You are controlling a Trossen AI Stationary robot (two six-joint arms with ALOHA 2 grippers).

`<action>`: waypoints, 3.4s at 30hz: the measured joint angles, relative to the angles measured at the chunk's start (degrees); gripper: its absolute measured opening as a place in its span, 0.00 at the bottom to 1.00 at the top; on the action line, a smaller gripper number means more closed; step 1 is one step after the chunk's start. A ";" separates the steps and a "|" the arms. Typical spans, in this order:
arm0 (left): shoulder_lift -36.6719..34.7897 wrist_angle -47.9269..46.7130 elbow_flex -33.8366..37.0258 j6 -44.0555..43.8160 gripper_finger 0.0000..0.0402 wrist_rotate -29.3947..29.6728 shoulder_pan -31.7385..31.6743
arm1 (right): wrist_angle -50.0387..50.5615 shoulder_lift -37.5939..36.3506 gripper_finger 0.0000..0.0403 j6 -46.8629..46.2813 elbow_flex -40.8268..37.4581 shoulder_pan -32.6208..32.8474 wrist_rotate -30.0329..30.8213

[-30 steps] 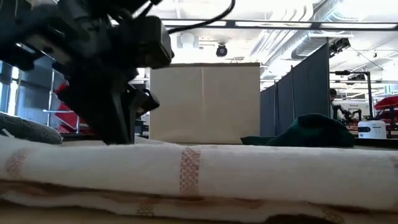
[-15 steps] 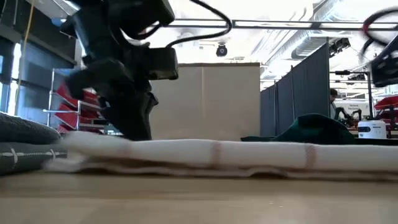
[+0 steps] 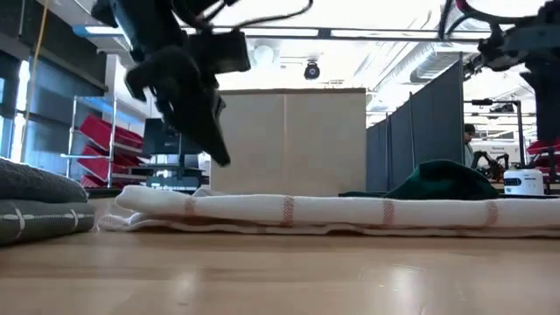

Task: Fold towel
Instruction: Fold the white checkered towel

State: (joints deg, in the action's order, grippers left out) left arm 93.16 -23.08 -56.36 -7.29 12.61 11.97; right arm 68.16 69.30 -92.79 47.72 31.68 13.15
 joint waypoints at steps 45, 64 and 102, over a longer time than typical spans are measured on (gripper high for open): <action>-1.81 38.81 29.51 -4.67 0.00 4.05 9.97 | -7.30 0.51 0.03 -25.01 -6.10 6.36 -12.90; 11.97 51.02 22.24 -0.99 0.00 13.81 11.12 | -2.75 28.31 0.03 3.65 33.83 -5.36 -1.87; 10.36 46.46 21.84 3.60 0.00 27.66 17.24 | -11.94 43.42 0.54 30.14 53.41 -14.36 4.46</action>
State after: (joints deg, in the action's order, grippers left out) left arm 103.53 23.39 -34.52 -3.69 40.27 29.21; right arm 56.22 112.72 -62.65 101.12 17.32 17.61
